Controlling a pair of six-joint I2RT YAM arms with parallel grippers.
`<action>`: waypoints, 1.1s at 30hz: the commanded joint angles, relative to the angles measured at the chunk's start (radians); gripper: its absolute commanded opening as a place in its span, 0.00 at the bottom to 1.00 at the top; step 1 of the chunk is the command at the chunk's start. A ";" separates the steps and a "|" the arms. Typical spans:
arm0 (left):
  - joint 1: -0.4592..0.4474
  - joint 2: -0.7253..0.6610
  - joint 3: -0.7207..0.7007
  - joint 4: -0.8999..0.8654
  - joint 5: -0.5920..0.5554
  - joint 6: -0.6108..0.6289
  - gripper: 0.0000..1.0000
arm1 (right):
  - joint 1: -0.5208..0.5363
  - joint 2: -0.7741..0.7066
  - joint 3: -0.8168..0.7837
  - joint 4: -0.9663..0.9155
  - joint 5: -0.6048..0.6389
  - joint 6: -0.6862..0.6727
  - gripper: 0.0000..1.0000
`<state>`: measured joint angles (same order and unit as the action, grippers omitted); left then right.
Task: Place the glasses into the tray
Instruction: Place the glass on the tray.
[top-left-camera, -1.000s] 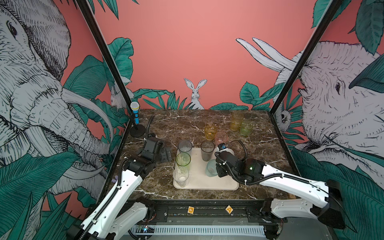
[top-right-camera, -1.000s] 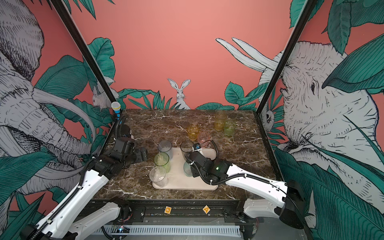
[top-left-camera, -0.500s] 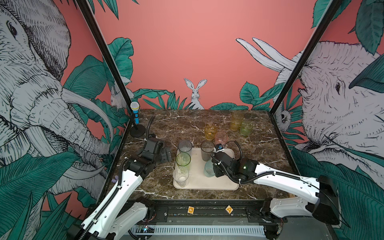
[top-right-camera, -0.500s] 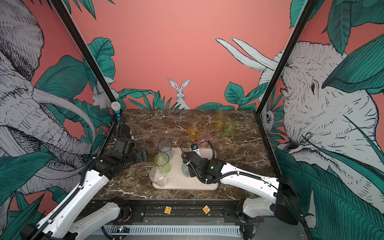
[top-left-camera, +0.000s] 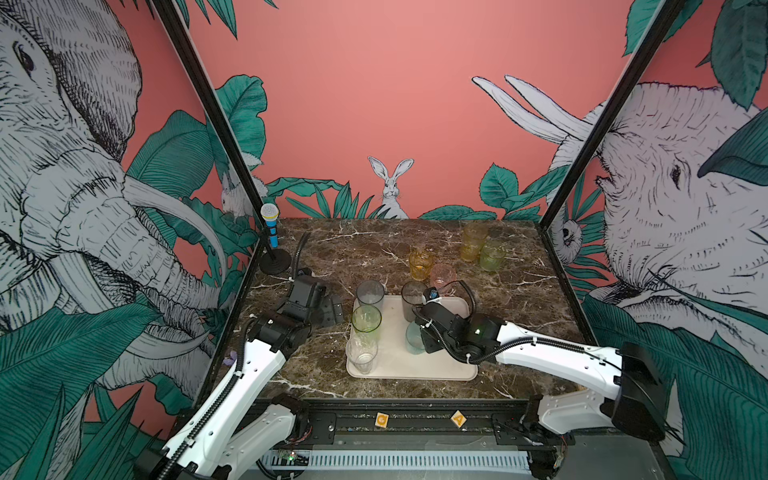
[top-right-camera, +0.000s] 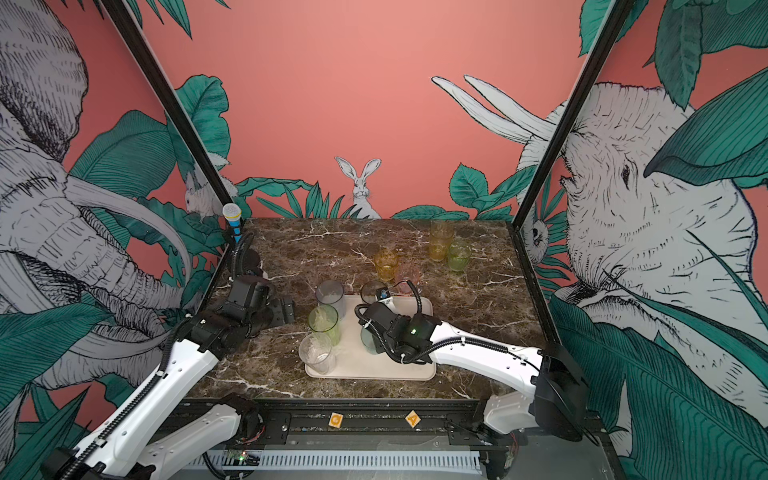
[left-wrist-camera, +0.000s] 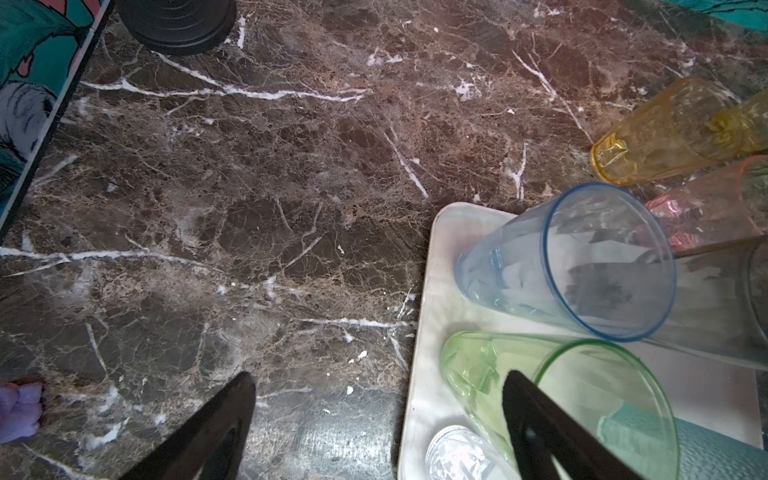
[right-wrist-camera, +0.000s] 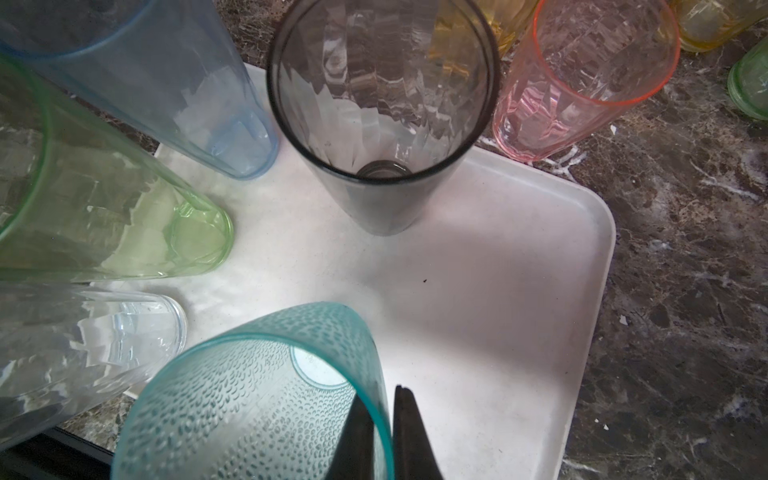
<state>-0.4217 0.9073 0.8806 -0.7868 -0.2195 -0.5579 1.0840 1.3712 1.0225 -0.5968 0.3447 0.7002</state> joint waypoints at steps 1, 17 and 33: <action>0.006 -0.009 -0.019 -0.008 -0.005 -0.013 0.94 | 0.006 0.013 0.036 -0.009 0.027 0.015 0.00; 0.006 -0.019 -0.023 -0.017 -0.009 -0.014 0.94 | 0.004 0.074 0.079 -0.047 0.031 0.025 0.00; 0.006 -0.020 -0.027 -0.016 -0.008 -0.015 0.94 | -0.016 0.117 0.080 -0.051 0.022 0.035 0.00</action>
<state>-0.4217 0.9058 0.8700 -0.7868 -0.2199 -0.5579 1.0748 1.4799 1.0748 -0.6418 0.3515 0.7155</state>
